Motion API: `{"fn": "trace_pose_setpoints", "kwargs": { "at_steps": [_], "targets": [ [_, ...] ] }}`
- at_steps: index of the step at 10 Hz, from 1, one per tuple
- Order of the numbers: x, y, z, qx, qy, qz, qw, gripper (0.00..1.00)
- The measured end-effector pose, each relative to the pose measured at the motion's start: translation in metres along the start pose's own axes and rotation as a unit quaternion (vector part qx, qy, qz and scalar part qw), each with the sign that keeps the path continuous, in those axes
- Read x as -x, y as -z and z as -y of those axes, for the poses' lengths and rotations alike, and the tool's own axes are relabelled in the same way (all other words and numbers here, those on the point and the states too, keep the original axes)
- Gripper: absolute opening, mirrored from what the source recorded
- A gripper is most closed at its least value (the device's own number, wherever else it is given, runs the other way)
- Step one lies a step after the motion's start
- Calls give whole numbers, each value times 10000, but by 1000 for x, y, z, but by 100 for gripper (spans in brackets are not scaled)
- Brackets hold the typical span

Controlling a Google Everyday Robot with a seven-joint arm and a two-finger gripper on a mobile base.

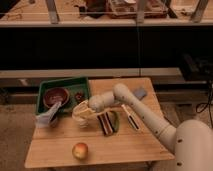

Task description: Place fork in paper cup

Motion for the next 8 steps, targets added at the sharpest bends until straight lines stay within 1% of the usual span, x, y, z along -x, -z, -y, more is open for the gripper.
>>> {"fn": "trace_pose_setpoints", "kwargs": {
  "at_steps": [4, 6, 7, 8],
  "targets": [
    [4, 2, 1, -42, 41, -80, 10000, 80],
    [6, 7, 0, -98, 65, -193, 9997, 80],
    [7, 13, 0, -150, 80, -259, 9995, 80],
    [10, 25, 0, -256, 106, -351, 9990, 80]
  ]
}}
